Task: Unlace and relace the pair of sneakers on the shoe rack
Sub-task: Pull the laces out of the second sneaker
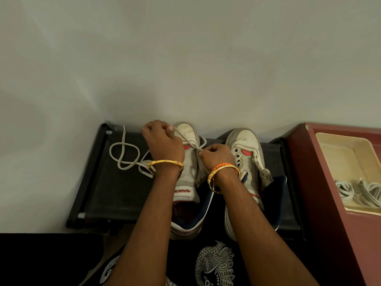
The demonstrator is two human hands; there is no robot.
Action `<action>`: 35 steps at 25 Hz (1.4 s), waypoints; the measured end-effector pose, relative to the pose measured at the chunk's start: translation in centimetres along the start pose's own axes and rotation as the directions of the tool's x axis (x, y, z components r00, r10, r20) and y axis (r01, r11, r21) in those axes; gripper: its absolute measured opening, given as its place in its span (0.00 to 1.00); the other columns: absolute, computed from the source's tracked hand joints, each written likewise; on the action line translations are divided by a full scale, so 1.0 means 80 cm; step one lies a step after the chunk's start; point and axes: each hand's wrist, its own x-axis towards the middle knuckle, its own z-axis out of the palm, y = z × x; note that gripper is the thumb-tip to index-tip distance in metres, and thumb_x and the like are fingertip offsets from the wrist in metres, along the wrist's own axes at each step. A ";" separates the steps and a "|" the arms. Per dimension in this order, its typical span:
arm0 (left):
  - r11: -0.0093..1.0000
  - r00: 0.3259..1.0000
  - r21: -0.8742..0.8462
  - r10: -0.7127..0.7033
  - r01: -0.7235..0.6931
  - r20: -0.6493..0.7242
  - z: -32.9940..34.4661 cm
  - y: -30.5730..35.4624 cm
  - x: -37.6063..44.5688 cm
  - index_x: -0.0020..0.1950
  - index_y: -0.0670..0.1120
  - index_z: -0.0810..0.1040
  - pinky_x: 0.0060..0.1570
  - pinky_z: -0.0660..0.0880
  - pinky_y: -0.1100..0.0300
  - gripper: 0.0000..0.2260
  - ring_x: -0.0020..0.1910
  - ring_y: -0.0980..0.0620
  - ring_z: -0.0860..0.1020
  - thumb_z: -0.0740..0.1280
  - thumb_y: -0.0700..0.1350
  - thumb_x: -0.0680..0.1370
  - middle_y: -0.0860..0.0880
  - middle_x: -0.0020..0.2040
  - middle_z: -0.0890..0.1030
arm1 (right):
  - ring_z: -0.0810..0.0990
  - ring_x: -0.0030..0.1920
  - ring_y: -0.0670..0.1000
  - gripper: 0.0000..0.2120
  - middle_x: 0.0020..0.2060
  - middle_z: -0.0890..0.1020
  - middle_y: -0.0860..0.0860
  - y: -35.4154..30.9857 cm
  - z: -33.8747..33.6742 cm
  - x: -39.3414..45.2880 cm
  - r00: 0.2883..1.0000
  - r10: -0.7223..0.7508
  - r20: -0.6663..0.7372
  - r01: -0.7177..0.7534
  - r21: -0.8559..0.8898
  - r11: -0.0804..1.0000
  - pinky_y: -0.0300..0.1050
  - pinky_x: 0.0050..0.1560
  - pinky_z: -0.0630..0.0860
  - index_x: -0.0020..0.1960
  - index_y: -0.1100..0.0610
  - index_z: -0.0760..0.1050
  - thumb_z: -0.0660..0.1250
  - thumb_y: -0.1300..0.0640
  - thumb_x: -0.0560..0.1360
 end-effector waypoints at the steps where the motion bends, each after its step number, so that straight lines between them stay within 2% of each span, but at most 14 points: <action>1: 0.998 0.999 -0.068 0.000 -0.003 -0.043 -0.001 -0.001 0.002 0.52 0.36 0.73 0.45 0.69 0.78 0.05 0.48 0.54 0.71 0.60 0.35 0.79 0.41 0.59 0.72 | 0.73 0.37 0.48 0.04 0.31 0.75 0.47 0.000 0.000 0.000 1.000 0.001 0.001 -0.001 0.001 1.000 0.40 0.42 0.68 0.40 0.54 0.77 0.66 0.57 0.74; 4: 0.960 0.986 -0.254 0.083 -0.117 -0.142 -0.001 0.001 0.003 0.50 0.40 0.70 0.44 0.78 0.66 0.03 0.44 0.57 0.80 0.58 0.36 0.80 0.47 0.51 0.79 | 0.72 0.36 0.48 0.04 0.31 0.74 0.47 0.000 -0.001 0.000 1.000 0.000 0.003 0.000 0.009 1.000 0.40 0.42 0.67 0.43 0.56 0.78 0.66 0.57 0.74; 8: 0.894 0.951 -0.385 0.119 -0.228 -0.286 -0.008 0.010 0.008 0.48 0.45 0.65 0.36 0.76 0.64 0.03 0.32 0.56 0.76 0.55 0.39 0.81 0.51 0.41 0.74 | 0.73 0.37 0.48 0.04 0.35 0.77 0.50 0.000 -0.001 -0.001 1.000 -0.003 0.009 0.003 0.019 1.000 0.40 0.42 0.68 0.41 0.55 0.78 0.66 0.58 0.74; 10: 0.897 0.932 -0.381 0.083 -0.224 -0.352 -0.011 0.012 0.013 0.47 0.45 0.64 0.40 0.74 0.63 0.03 0.36 0.55 0.74 0.54 0.40 0.79 0.50 0.41 0.73 | 0.73 0.39 0.49 0.05 0.36 0.77 0.50 0.000 -0.002 0.000 1.000 -0.006 0.003 0.006 0.019 1.000 0.40 0.43 0.68 0.40 0.54 0.77 0.66 0.58 0.74; 12: 0.939 0.925 -0.261 0.122 -0.226 -0.360 -0.011 0.011 0.014 0.46 0.44 0.66 0.38 0.69 0.71 0.04 0.35 0.59 0.71 0.53 0.39 0.79 0.50 0.38 0.72 | 0.74 0.41 0.50 0.04 0.37 0.78 0.51 0.001 -0.001 0.000 1.000 -0.007 -0.001 0.007 0.012 1.000 0.40 0.43 0.68 0.40 0.54 0.77 0.66 0.58 0.74; 13: 0.962 0.948 -0.161 0.172 -0.221 -0.269 -0.010 0.008 0.015 0.46 0.44 0.68 0.35 0.67 0.72 0.05 0.34 0.58 0.71 0.55 0.40 0.80 0.48 0.38 0.73 | 0.74 0.41 0.51 0.04 0.38 0.78 0.51 0.001 0.000 0.001 1.000 -0.007 -0.003 0.007 0.007 1.000 0.40 0.43 0.68 0.40 0.54 0.77 0.66 0.58 0.74; 15: 0.954 0.973 0.199 0.207 -0.223 0.099 -0.003 -0.005 0.010 0.48 0.43 0.75 0.36 0.66 0.70 0.06 0.39 0.52 0.74 0.60 0.45 0.79 0.46 0.43 0.76 | 0.75 0.42 0.51 0.04 0.38 0.78 0.51 0.002 0.001 0.003 1.000 -0.005 -0.006 0.005 0.001 1.000 0.41 0.44 0.69 0.40 0.54 0.77 0.66 0.57 0.73; 17: 0.841 0.912 0.460 0.088 -0.284 0.401 0.004 -0.020 0.000 0.51 0.46 0.79 0.42 0.71 0.62 0.09 0.46 0.49 0.77 0.66 0.50 0.77 0.46 0.49 0.78 | 0.75 0.41 0.51 0.04 0.37 0.79 0.51 0.003 0.003 0.005 1.000 -0.004 -0.006 0.004 -0.001 1.000 0.40 0.43 0.71 0.40 0.54 0.77 0.66 0.57 0.73; 21: 0.785 0.893 0.538 0.042 -0.306 0.447 0.007 -0.019 -0.006 0.54 0.46 0.81 0.47 0.74 0.57 0.10 0.50 0.48 0.78 0.65 0.49 0.78 0.45 0.54 0.80 | 0.75 0.41 0.50 0.04 0.38 0.79 0.51 0.003 0.004 0.006 1.000 0.001 -0.019 -0.001 0.008 1.000 0.40 0.43 0.70 0.40 0.54 0.77 0.66 0.59 0.73; 25: 0.899 0.957 0.423 -0.022 -0.108 0.290 0.002 -0.014 -0.003 0.51 0.41 0.79 0.50 0.70 0.59 0.08 0.56 0.46 0.73 0.67 0.44 0.77 0.43 0.62 0.67 | 0.74 0.41 0.50 0.04 0.37 0.78 0.50 0.002 0.003 0.005 1.000 -0.003 -0.010 0.003 -0.001 1.000 0.40 0.43 0.69 0.40 0.53 0.77 0.66 0.59 0.73; 28: 0.976 1.000 0.216 -0.010 0.006 0.014 0.000 -0.003 -0.005 0.51 0.38 0.76 0.51 0.67 0.71 0.05 0.52 0.51 0.71 0.64 0.39 0.78 0.42 0.65 0.62 | 0.74 0.40 0.50 0.04 0.37 0.78 0.50 0.002 0.002 0.004 1.000 0.000 -0.005 0.000 0.009 1.000 0.40 0.44 0.69 0.40 0.54 0.77 0.66 0.57 0.74; 30: 1.000 0.964 0.026 0.017 -0.010 -0.267 -0.011 0.011 0.000 0.51 0.36 0.74 0.46 0.65 0.80 0.05 0.49 0.53 0.69 0.61 0.34 0.77 0.37 0.63 0.64 | 0.74 0.39 0.49 0.04 0.36 0.77 0.49 0.003 0.000 0.004 1.000 0.006 -0.013 -0.005 0.014 1.000 0.42 0.44 0.70 0.41 0.54 0.77 0.66 0.57 0.74; 32: 0.995 0.863 -0.073 0.022 -0.068 -0.505 -0.033 0.016 0.014 0.52 0.32 0.73 0.43 0.65 0.82 0.08 0.47 0.53 0.68 0.57 0.32 0.77 0.34 0.59 0.67 | 0.73 0.36 0.48 0.04 0.34 0.76 0.48 0.004 -0.002 0.004 1.000 0.009 -0.018 -0.009 0.015 1.000 0.42 0.43 0.71 0.41 0.54 0.77 0.66 0.57 0.74; 35: 0.984 0.841 -0.125 -0.173 0.127 -0.513 -0.068 -0.004 0.026 0.59 0.33 0.70 0.44 0.67 0.80 0.12 0.50 0.51 0.71 0.59 0.39 0.79 0.36 0.63 0.65 | 0.75 0.39 0.50 0.04 0.35 0.78 0.49 0.003 0.002 0.004 1.000 -0.006 -0.019 0.006 -0.007 1.000 0.44 0.45 0.74 0.41 0.54 0.77 0.65 0.58 0.73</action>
